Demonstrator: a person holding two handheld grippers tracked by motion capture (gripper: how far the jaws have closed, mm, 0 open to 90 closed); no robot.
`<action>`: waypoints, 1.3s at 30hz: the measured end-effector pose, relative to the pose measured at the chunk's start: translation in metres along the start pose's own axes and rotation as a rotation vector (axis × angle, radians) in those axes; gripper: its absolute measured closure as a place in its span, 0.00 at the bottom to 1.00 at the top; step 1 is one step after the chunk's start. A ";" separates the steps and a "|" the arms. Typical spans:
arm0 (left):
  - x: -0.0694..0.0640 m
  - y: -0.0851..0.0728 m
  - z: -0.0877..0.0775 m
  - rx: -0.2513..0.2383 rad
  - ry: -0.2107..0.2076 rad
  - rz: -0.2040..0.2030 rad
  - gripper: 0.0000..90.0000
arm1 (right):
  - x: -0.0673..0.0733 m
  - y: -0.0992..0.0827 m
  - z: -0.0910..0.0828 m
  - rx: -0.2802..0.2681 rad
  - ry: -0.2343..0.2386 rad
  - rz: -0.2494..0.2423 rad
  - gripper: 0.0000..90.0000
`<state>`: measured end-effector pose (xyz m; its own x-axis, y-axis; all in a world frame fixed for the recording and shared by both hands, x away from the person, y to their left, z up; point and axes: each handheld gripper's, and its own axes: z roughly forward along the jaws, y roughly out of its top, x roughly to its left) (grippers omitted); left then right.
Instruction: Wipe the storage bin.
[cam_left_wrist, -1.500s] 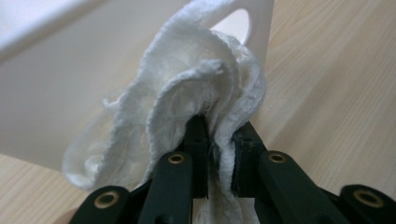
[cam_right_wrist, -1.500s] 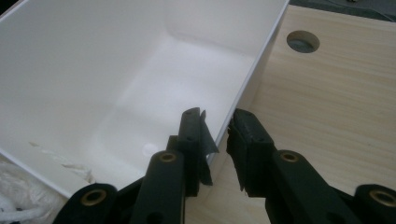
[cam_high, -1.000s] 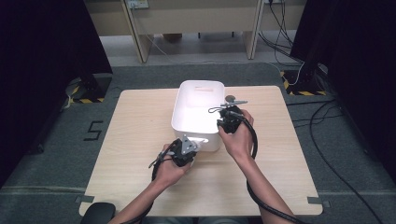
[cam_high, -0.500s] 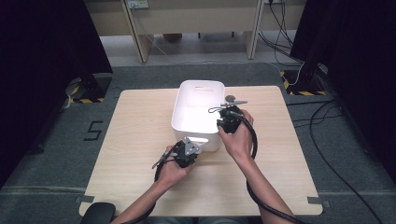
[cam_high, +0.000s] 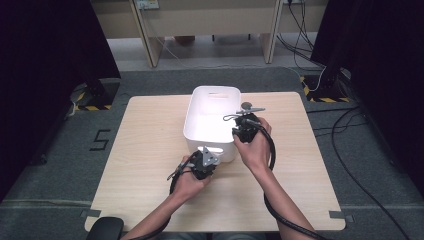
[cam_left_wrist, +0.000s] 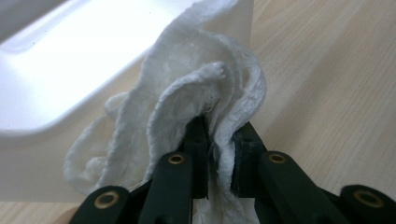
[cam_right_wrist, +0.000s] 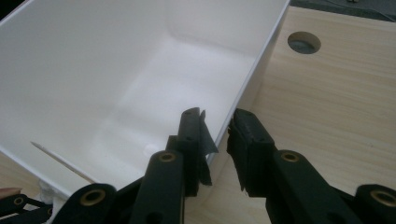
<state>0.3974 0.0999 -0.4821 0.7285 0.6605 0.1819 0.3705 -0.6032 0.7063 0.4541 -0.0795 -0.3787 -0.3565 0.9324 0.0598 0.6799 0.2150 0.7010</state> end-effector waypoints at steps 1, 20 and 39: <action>0.000 0.000 0.000 -0.002 -0.001 -0.001 0.88 | 0.000 0.000 0.000 0.000 0.000 0.000 0.82; -0.002 0.017 -0.026 -0.137 -0.003 -0.068 0.88 | 0.000 0.000 0.000 -0.001 0.004 0.010 0.82; -0.003 0.028 -0.051 -0.184 0.013 -0.081 0.88 | 0.002 0.001 0.002 0.004 -0.001 0.004 0.81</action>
<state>0.3765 0.1040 -0.4283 0.6928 0.7097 0.1277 0.3152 -0.4572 0.8316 0.4555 -0.0770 -0.3793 -0.3536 0.9334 0.0617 0.6835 0.2128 0.6982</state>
